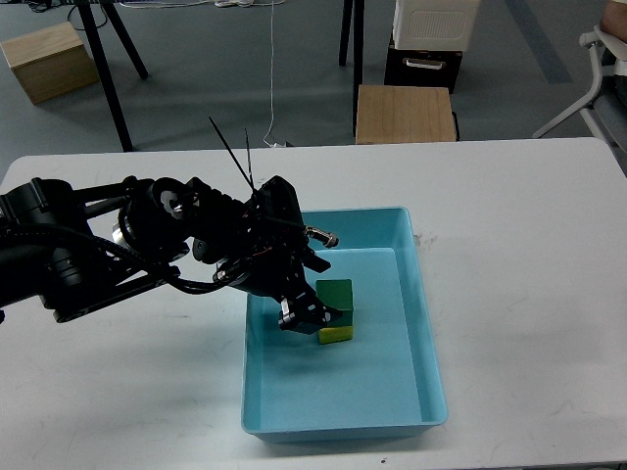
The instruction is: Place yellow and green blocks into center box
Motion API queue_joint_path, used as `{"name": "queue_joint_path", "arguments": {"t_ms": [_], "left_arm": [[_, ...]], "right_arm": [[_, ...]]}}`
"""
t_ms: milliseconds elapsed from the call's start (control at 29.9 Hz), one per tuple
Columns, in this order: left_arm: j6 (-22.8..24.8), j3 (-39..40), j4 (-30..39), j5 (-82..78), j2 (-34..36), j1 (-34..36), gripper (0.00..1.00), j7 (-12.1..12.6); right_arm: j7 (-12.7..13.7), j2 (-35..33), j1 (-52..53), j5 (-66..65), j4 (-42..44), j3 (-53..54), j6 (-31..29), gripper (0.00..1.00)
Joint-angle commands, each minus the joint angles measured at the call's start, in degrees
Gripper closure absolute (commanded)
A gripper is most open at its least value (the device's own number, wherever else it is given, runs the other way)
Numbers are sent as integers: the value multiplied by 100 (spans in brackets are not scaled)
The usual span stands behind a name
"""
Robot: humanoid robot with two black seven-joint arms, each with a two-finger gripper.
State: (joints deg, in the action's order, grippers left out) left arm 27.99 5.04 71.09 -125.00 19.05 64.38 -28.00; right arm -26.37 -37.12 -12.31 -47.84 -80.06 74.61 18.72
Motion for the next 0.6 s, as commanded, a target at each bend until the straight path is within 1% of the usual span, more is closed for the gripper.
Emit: {"name": "queue_joint_path", "arguments": {"t_ms": [0, 100, 167, 200, 401, 501, 568], "left_arm": [[1, 128, 27, 28, 45, 13, 14, 0], [1, 436, 71, 352, 142, 30, 11, 0], [1, 577, 159, 703, 300, 30, 2, 0], [1, 621, 246, 905, 405, 30, 1, 0], [1, 726, 1143, 1969, 1099, 30, 0, 0], [1, 867, 1179, 2365, 1188, -5, 0, 0], [1, 1147, 1144, 2725, 1197, -40, 0, 0]], "right_arm": [[0, 3, 0, -6, -9, -8, 0, 2], [0, 21, 9, 3, -36, -69, 0, 2], [0, 21, 70, -6, -44, -166, 0, 2], [0, 21, 88, -6, -62, -210, 0, 2], [-9, 12, 404, -59, -369, -237, -9, 2], [-9, -14, 667, -129, -571, -333, -27, 2], [-9, -6, 992, -190, -799, -473, -70, 1]]}}
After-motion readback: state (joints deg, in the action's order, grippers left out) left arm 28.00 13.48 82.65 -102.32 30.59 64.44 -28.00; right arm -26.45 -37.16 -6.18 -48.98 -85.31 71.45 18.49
